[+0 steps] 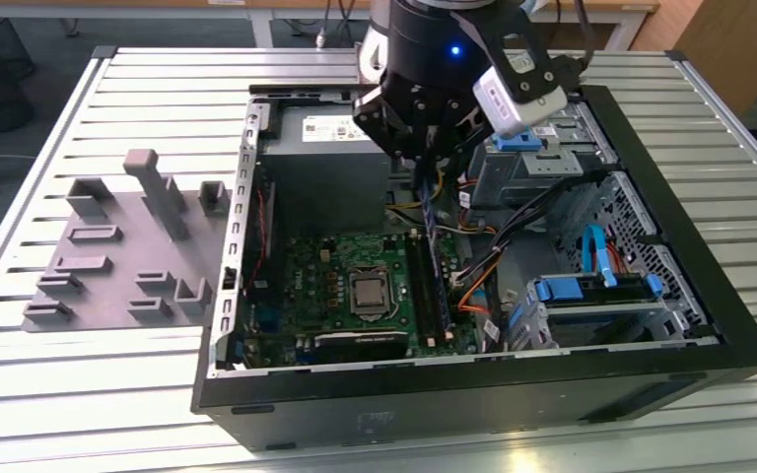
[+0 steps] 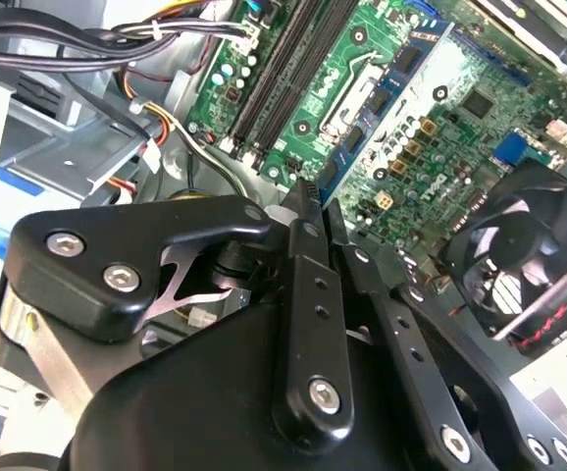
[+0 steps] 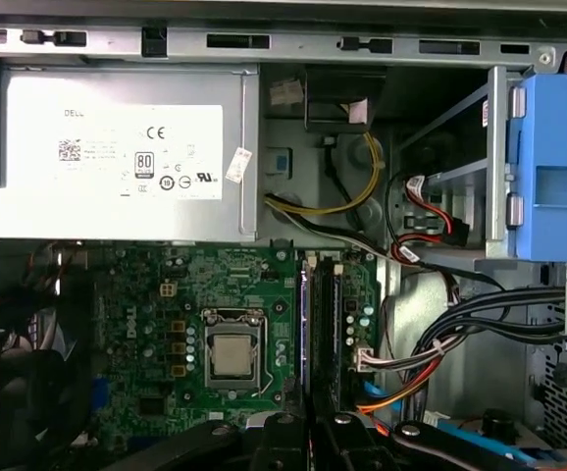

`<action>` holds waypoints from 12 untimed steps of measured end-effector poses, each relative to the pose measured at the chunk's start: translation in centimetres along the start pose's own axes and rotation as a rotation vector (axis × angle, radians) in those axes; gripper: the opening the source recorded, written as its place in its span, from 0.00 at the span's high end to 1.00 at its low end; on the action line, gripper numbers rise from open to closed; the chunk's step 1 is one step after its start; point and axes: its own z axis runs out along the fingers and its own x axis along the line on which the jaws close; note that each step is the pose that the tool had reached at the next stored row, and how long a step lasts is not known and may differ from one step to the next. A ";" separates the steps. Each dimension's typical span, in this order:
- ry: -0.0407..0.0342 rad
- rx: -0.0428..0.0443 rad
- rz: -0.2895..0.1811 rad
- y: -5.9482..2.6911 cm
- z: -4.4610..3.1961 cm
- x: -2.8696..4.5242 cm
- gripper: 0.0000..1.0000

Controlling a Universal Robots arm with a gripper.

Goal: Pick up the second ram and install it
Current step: 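Insert the second ram into the second slot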

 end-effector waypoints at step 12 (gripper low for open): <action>0.0001 -0.0042 -0.014 0.02 1.92 -0.17 0.86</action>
